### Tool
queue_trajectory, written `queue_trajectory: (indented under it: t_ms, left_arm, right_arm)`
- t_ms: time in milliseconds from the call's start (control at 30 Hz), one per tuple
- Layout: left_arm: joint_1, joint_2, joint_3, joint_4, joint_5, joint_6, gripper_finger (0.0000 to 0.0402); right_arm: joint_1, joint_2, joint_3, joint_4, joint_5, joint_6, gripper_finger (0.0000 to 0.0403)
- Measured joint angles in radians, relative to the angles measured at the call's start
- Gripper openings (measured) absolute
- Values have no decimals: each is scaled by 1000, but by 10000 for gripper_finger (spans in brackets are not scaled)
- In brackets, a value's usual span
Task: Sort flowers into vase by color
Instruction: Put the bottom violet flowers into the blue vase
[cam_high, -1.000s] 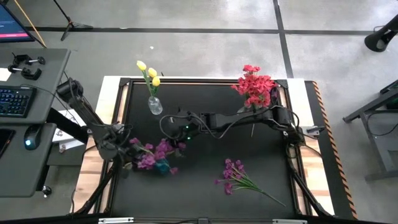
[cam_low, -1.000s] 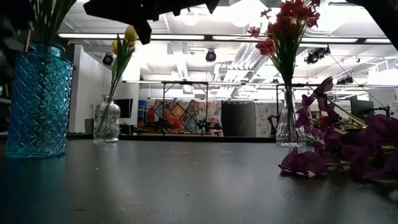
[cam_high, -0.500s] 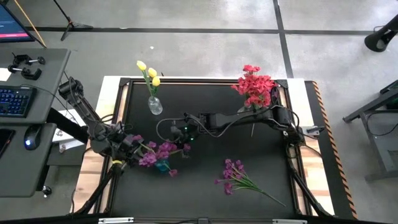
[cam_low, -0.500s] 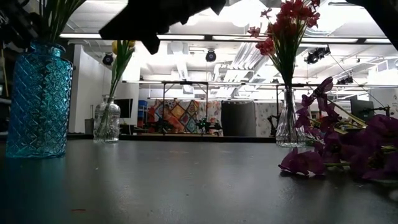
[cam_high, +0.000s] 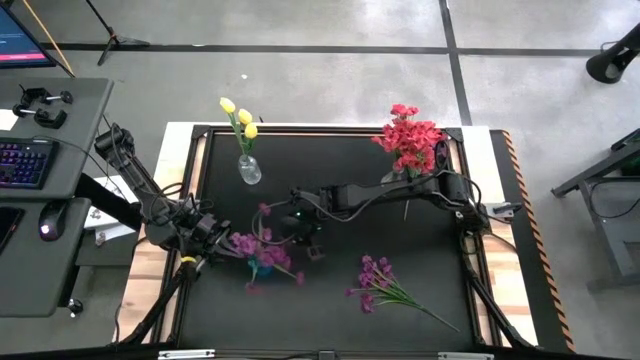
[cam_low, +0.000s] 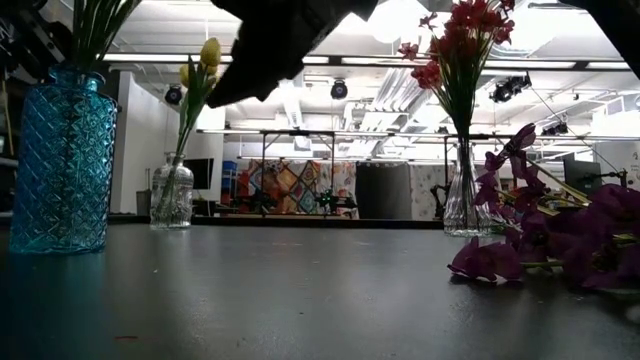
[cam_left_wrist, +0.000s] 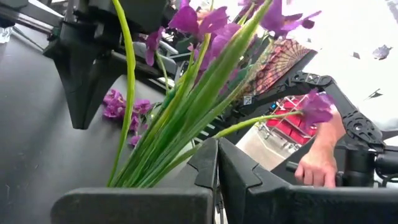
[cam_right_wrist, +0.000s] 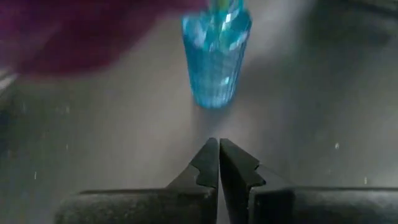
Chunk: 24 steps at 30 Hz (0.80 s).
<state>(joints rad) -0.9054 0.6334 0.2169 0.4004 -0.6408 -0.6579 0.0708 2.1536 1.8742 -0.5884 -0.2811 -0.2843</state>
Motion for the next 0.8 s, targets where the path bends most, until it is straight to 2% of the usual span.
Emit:
queue_trajectory:
  t_ms: [267,400,533,633,800]
  left_arm:
    - [0,0,0,-9,0,-1,0]
    - [0,0,0,-12,0,-3,0]
    - [0,0,0,-12,0,-3,0]
    - [0,0,0,-14,0,-3,0]
    - [0,0,0,-14,0,-2,0]
  right_arm:
    - [-7,-2,64,-193,75,-109,35]
    - [-16,-2,109,-286,145,-138,49]
    - [-35,-2,173,-407,150,-142,59]
    - [-55,-5,210,-533,86,-142,64]
    - [-83,-6,189,-754,-166,-68,65]
